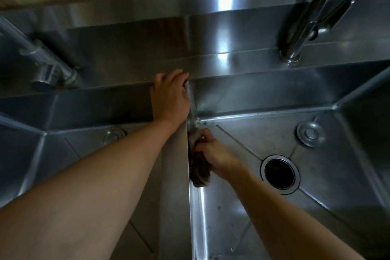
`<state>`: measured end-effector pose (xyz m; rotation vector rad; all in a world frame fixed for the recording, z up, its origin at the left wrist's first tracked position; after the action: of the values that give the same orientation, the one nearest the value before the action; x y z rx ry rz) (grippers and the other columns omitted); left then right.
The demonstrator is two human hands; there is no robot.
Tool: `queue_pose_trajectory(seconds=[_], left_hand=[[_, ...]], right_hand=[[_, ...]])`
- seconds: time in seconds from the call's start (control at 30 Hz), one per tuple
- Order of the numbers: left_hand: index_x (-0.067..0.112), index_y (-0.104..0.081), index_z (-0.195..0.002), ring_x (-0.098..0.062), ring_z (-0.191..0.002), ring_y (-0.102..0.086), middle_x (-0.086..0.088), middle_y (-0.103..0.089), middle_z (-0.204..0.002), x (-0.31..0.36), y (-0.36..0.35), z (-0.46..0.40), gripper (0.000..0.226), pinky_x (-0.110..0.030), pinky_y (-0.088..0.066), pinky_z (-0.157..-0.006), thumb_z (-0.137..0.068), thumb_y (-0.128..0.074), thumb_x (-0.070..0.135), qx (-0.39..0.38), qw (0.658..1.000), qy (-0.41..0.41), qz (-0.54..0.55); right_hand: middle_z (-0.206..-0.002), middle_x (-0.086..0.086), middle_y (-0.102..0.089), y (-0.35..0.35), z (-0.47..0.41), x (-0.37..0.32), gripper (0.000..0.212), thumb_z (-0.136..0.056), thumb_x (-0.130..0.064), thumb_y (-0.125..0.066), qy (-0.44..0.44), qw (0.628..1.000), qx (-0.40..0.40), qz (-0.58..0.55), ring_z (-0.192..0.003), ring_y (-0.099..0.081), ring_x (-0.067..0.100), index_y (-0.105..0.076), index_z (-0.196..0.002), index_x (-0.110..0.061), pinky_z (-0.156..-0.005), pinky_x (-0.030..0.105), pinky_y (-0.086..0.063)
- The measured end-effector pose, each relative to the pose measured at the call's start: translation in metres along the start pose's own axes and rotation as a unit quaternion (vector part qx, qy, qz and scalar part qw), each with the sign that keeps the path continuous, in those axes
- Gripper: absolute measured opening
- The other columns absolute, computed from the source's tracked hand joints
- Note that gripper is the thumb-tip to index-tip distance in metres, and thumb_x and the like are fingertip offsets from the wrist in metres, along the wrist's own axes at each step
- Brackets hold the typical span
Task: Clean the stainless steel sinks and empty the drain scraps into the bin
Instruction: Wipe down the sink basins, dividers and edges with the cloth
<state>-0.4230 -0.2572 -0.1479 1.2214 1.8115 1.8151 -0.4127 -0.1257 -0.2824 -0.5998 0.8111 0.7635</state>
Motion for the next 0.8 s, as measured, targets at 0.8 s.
queue_pose_trajectory(seconds=[0.8], left_hand=[[0.014, -0.056, -0.127, -0.023, -0.116, -0.034, -0.002, -0.051, -0.138, 0.017, 0.028, 0.180, 0.053, -0.050, -0.037, -0.092, -0.083, -0.030, 0.025, -0.001, 0.999, 0.026, -0.045]], right_hand=[[-0.086, 0.016, -0.058, -0.024, 0.107, 0.034, 0.031, -0.082, 0.016, -0.044, -0.150, 0.946, -0.207, 0.200, -0.083, -0.058, 0.027, -0.054, -0.079, -0.012, -0.074, 0.035, -0.051]])
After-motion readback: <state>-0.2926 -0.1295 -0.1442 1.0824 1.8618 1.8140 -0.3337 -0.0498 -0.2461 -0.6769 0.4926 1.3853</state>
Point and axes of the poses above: each hand's wrist, its own z-axis away from the middle knuckle, its own y-axis out of the back of the hand, x = y × z, the point moved 9 cm from there along -z, towards the middle knuckle
